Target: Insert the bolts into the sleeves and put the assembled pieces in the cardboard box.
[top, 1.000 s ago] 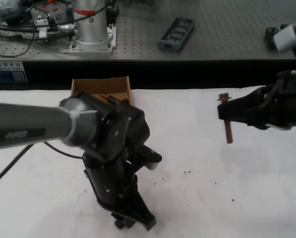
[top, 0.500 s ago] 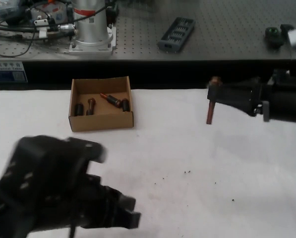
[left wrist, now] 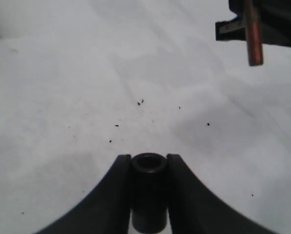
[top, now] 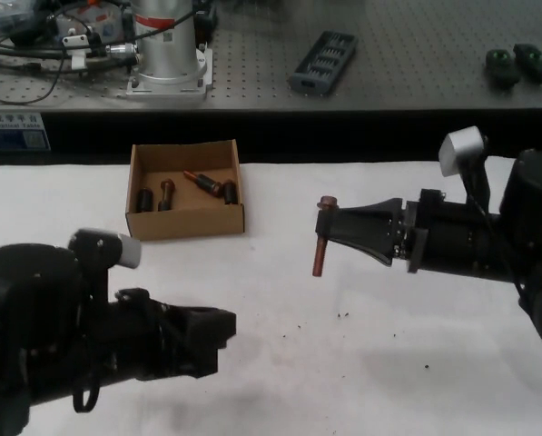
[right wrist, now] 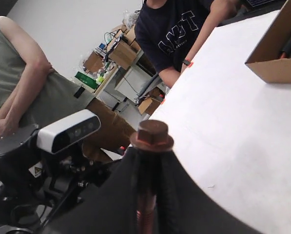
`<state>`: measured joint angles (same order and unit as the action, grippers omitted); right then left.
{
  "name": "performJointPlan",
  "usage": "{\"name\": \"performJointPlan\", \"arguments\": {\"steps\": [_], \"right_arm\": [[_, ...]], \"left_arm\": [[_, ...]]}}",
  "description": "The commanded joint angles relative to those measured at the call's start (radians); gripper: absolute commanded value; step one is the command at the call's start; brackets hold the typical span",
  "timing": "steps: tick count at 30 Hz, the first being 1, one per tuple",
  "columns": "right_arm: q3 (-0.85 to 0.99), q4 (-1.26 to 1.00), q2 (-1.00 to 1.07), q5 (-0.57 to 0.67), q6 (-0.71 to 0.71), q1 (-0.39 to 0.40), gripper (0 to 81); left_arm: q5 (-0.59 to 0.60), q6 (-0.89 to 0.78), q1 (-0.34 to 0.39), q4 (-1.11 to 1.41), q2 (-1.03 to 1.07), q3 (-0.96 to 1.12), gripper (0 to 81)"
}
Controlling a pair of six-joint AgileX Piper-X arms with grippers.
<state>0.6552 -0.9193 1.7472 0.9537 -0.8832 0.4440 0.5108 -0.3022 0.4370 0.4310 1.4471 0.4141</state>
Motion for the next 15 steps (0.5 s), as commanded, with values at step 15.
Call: {"name": "performJointPlan", "arguments": {"steps": [15], "right_arm": [[0.053, -0.066, 0.033, 0.063, -0.061, 0.024, 4.3]], "left_arm": [[0.236, 0.104, 0.002, 0.146, 0.089, 0.077, 0.6]]}}
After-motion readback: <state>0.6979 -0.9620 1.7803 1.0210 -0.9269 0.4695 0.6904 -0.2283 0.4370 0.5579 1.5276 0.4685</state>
